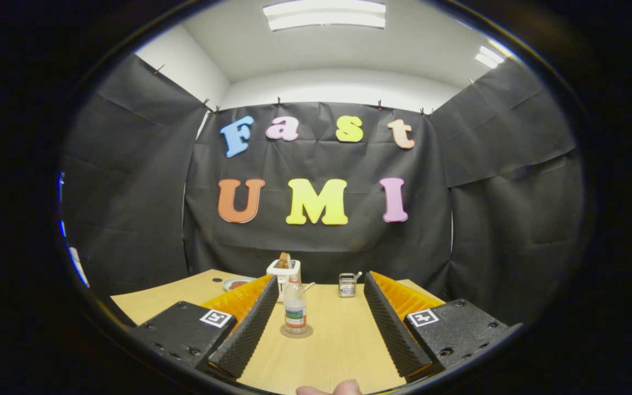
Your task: Take the bottle from table, then pour the juice into the cup, finally place the bottle on the coaster
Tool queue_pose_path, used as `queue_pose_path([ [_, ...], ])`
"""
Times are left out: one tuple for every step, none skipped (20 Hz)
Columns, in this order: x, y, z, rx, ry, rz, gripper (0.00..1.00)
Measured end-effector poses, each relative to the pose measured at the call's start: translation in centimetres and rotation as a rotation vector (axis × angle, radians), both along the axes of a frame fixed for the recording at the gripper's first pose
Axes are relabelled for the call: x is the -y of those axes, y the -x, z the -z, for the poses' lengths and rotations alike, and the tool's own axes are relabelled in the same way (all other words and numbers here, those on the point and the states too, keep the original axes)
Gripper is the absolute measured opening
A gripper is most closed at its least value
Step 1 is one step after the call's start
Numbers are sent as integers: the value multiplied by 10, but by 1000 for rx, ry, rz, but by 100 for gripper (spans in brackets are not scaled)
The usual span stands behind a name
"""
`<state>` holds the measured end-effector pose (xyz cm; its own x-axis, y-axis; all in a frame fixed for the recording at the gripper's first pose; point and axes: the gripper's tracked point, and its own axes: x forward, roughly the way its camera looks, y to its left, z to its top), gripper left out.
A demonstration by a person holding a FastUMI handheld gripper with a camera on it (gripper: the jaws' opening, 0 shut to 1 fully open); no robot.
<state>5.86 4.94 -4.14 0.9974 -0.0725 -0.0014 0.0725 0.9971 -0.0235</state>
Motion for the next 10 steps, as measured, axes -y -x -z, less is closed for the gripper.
queue_pose_path([
  [0, 0, 0, 0, 4, 2, 100],
  [-1, 0, 0, 0, 5, -1, 100],
  [-2, 1, 1, -2, 4, -2, 100],
  [-3, 0, 0, 1, 4, -3, 100],
  [-3, 0, -1, 1, 6, -3, 100],
  [-3, -1, -1, 1, 8, -2, 100],
  [-4, 0, -1, 1, 7, -1, 100],
  [-3, 0, -1, 1, 4, -1, 100],
  [-4, 0, -1, 4, 4, -2, 100],
  [-3, 0, -2, 6, 6, 1, 100],
])
